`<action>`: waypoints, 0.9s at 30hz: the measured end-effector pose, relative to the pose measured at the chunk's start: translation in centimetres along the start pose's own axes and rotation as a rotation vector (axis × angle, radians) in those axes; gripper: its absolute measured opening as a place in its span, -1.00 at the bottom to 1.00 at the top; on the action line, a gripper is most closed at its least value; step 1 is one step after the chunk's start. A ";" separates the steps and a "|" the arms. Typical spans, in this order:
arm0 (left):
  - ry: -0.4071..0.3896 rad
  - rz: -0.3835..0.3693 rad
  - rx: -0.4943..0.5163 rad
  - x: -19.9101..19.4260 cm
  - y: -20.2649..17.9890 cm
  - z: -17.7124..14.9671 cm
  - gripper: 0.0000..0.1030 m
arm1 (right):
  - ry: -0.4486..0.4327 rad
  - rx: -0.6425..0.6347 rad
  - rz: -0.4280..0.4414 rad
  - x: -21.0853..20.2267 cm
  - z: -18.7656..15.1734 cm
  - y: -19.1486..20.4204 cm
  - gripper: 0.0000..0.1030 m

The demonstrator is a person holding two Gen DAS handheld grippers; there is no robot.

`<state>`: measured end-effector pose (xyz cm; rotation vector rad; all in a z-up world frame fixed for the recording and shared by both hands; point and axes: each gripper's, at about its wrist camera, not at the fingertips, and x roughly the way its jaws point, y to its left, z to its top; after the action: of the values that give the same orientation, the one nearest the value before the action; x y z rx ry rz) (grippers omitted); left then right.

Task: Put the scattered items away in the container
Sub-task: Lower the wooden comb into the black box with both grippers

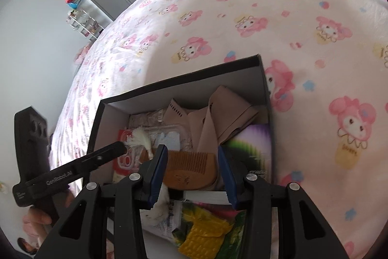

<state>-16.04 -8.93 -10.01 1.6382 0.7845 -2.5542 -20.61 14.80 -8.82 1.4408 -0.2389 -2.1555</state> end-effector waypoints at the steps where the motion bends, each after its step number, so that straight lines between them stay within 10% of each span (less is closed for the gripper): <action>1: 0.018 0.024 0.002 0.4 0.0 -0.1 -0.31 | -0.003 -0.011 -0.023 0.1 0.1 -0.1 -0.23; 12: 0.112 -0.130 0.037 3.0 -3.2 -1.6 -0.33 | 0.079 -0.063 -0.052 0.9 -0.4 0.2 -0.23; 20: 0.093 0.031 0.025 2.5 -2.5 -1.5 -0.34 | 0.099 -0.073 -0.004 1.2 -0.7 0.6 -0.09; 27: 0.137 -0.080 0.067 2.5 -3.8 -2.3 -0.33 | 0.091 -0.112 -0.076 1.3 -1.2 1.3 0.01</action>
<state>-16.24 -4.06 -11.36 1.8555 0.7965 -2.5703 -19.53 13.24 -9.82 1.5013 -0.0300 -2.1202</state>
